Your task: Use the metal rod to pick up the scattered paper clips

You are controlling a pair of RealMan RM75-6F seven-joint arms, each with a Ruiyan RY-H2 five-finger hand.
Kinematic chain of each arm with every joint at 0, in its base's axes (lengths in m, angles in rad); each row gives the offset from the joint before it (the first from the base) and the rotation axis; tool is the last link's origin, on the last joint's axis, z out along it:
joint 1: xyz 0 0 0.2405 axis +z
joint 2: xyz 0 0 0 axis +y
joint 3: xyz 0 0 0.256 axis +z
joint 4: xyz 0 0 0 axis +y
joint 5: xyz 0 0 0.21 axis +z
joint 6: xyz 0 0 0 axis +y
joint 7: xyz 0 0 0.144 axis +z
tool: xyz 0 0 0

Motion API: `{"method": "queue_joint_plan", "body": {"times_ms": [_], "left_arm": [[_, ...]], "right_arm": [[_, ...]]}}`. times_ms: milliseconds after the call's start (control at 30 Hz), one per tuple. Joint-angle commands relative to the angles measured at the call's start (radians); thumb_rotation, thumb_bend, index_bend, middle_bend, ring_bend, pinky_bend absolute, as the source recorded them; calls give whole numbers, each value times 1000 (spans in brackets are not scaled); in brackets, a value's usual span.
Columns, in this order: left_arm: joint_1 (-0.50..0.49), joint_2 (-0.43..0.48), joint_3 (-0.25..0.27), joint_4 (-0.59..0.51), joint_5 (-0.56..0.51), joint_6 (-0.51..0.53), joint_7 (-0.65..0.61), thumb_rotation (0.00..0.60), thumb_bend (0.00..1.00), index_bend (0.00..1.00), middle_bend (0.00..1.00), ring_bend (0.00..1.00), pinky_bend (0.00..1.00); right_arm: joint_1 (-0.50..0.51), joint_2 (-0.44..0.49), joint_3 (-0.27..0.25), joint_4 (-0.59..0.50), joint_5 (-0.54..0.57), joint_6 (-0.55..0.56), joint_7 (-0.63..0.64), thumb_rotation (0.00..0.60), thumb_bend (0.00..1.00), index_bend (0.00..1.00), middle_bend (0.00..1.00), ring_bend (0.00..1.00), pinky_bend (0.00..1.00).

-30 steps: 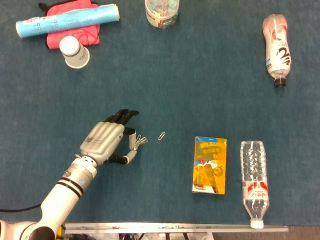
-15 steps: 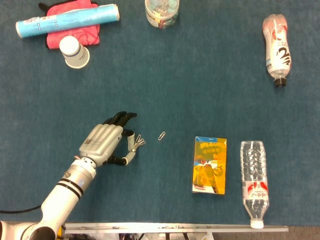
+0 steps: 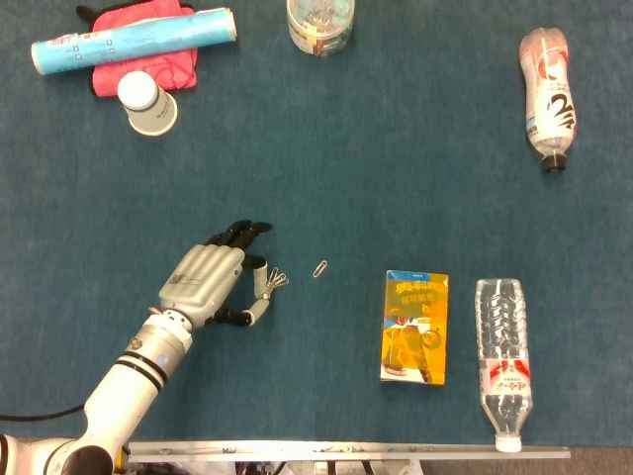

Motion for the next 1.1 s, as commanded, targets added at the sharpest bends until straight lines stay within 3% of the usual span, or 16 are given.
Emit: {"method": "queue_joint_plan", "body": {"times_ms": [33,1100], "left_arm": [[0,-1,0,1,-2,0,1,600,369,598,105,0,144],[92,118,84,-117,88,33,-84,600,370,609,106,0,149]], "right_arm": [[0,0,0,2,1,-1,1,600,27,192,164,131,531],[5,5,-2,-14,-8,-5,1,600,27,192,164,131,531]]}}
